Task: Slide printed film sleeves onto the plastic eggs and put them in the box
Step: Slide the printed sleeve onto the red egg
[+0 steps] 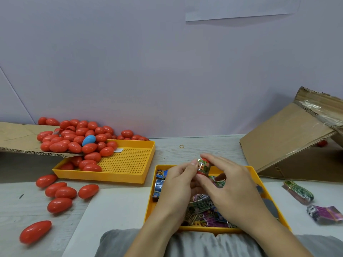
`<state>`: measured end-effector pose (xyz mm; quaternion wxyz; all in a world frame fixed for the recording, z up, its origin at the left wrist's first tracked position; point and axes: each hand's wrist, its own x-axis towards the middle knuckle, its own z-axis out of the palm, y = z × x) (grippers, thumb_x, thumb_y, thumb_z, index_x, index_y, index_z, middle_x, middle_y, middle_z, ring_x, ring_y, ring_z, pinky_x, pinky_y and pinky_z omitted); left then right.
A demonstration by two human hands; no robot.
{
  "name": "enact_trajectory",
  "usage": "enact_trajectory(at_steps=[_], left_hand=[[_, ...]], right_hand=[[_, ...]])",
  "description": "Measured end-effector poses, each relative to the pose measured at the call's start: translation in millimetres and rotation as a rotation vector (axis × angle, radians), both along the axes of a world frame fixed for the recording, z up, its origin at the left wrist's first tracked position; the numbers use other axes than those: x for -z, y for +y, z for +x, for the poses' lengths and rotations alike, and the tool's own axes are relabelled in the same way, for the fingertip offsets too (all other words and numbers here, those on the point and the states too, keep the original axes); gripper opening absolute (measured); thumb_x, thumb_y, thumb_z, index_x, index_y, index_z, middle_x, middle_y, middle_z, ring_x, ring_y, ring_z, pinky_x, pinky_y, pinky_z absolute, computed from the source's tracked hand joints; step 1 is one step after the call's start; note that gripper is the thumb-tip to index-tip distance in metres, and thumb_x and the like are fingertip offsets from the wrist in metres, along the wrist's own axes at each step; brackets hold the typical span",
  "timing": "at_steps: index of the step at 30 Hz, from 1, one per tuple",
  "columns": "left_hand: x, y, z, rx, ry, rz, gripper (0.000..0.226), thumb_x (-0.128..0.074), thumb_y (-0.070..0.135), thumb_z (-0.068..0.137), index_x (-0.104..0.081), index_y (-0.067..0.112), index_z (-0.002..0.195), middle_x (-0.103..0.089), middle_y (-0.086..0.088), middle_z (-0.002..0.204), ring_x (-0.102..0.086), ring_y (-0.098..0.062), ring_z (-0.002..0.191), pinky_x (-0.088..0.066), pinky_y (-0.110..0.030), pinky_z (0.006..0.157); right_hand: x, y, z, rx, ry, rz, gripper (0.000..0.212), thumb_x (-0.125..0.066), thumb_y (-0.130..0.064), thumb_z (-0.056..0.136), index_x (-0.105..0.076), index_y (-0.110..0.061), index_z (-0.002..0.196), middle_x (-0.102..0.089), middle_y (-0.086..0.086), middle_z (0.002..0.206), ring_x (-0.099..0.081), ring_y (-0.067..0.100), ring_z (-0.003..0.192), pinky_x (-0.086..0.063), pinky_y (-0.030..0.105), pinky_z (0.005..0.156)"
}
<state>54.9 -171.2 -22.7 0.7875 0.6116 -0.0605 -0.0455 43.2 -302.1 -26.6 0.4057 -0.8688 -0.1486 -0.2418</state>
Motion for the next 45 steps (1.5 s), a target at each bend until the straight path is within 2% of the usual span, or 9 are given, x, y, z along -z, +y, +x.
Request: enact_trajectory(at_steps=[4,10,14,18,25,28,32,40,45], left_hand=[[1,-1,0,0.007,0.008,-0.018,0.045,-0.047,0.019,0.103,-0.078,0.015,0.070,-0.070,-0.008,0.068,-0.069,-0.017,0.066,-0.057,-0.026,0.061],[2,-1,1,0.001,0.018,-0.049,0.035,-0.053,0.019,0.100,-0.078,0.010,0.077,-0.070,-0.013,0.074,-0.067,-0.024,0.070,-0.056,-0.029,0.058],[6,0,2,-0.002,-0.019,0.029,0.030,-0.060,0.025,0.096,-0.072,-0.002,0.093,-0.070,-0.024,0.087,-0.068,-0.031,0.079,-0.057,-0.034,0.068],[8,2,1,0.038,-0.031,0.048,0.029,-0.053,0.023,0.101,-0.073,0.003,0.095,-0.073,-0.023,0.087,-0.071,-0.038,0.086,-0.058,-0.037,0.075],[4,2,3,0.033,0.038,-0.127,0.026,-0.060,0.023,0.093,-0.072,0.001,0.088,-0.069,-0.018,0.078,-0.068,-0.025,0.071,-0.056,-0.030,0.062],[2,3,4,0.013,0.087,-0.214,0.021,-0.052,0.008,0.097,-0.068,-0.002,0.090,-0.070,-0.018,0.079,-0.069,-0.023,0.069,-0.056,-0.029,0.058],[1,2,4,-0.082,0.084,-0.251,0.007,-0.058,0.001,0.093,-0.064,0.001,0.088,-0.070,-0.015,0.079,-0.069,-0.020,0.065,-0.054,-0.025,0.054],[0,7,4,-0.320,0.053,-0.255,0.009,-0.068,0.005,0.088,-0.065,0.006,0.096,-0.074,-0.016,0.096,-0.073,-0.025,0.086,-0.056,-0.023,0.059],[-1,8,3,-0.325,0.035,-0.210,0.010,-0.070,0.006,0.087,-0.066,0.007,0.097,-0.074,-0.015,0.097,-0.073,-0.027,0.089,-0.056,-0.024,0.061]], right_hand=[[-1,-1,0,-0.031,0.001,-0.008,0.037,-0.071,-0.032,0.087,-0.065,-0.027,0.122,-0.057,-0.037,0.103,-0.052,-0.013,0.109,-0.038,0.002,0.088],[-1,-3,0,-0.072,-0.003,0.024,0.031,-0.072,-0.026,0.087,-0.066,-0.025,0.117,-0.062,-0.032,0.101,-0.055,-0.010,0.102,-0.044,0.003,0.077],[1,-5,0,-0.061,0.015,0.006,0.035,-0.073,-0.023,0.087,-0.067,-0.027,0.121,-0.055,-0.050,0.091,-0.053,-0.022,0.101,-0.039,-0.003,0.079],[3,-7,1,-0.065,0.027,0.004,0.035,-0.072,-0.018,0.087,-0.068,-0.026,0.121,-0.059,-0.042,0.091,-0.057,-0.017,0.098,-0.039,-0.004,0.072],[-3,-3,0,-0.118,0.042,0.107,0.025,-0.063,-0.030,0.087,-0.059,-0.050,0.102,-0.069,-0.027,0.096,-0.065,-0.004,0.090,-0.049,0.009,0.072],[3,-3,4,-0.155,0.115,0.231,0.027,-0.063,-0.029,0.091,-0.059,-0.047,0.111,-0.070,-0.024,0.101,-0.066,-0.001,0.097,-0.054,0.021,0.081],[9,-3,5,-0.142,0.180,0.325,0.042,-0.062,-0.018,0.095,-0.055,-0.036,0.132,-0.067,-0.024,0.114,-0.059,-0.006,0.114,-0.054,0.025,0.093],[8,-7,7,-0.043,0.169,0.409,0.029,-0.057,-0.021,0.097,-0.060,-0.036,0.123,-0.071,-0.023,0.102,-0.064,-0.002,0.104,-0.058,0.036,0.085],[9,-6,8,-0.039,0.164,0.394,0.028,-0.057,-0.020,0.097,-0.063,-0.033,0.121,-0.071,-0.020,0.102,-0.064,-0.001,0.104,-0.057,0.030,0.086]])
